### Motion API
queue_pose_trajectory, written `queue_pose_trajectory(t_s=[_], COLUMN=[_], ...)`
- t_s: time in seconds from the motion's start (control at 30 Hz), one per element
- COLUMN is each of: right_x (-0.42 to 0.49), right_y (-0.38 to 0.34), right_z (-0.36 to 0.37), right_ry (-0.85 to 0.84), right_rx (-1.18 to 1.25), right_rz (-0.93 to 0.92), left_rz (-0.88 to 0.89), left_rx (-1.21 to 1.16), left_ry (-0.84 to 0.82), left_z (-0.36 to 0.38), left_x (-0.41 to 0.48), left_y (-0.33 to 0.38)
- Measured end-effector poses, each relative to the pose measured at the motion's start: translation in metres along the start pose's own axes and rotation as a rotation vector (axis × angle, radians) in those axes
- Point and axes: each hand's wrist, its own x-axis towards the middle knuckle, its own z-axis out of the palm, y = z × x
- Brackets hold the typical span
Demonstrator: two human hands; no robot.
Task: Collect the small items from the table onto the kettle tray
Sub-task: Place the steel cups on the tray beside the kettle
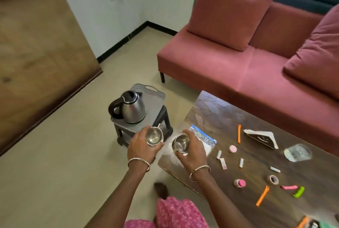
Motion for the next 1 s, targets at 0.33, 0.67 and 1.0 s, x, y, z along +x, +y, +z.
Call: queue_pose_trajectory(t_s=[0.33,0.67,1.0], right_x=[0.106,0.274,0.391], right_y=[-0.038,-0.057,-0.039], right_z=[0.056,0.131,0.222], right_ry=[0.034,0.023,-0.068], right_rx=[0.056,0.028,-0.053], right_rz=[0.017,0.081,0.141], left_rz=[0.001,-0.041,-0.104], left_rx=[0.066,0.106,0.307], left_ry=[0.027,-0.014,-0.336], left_z=[-0.017,0.001,0.067], left_x=[0.138,0.344,0.473], left_y=[-0.025,-0.049,-0.118])
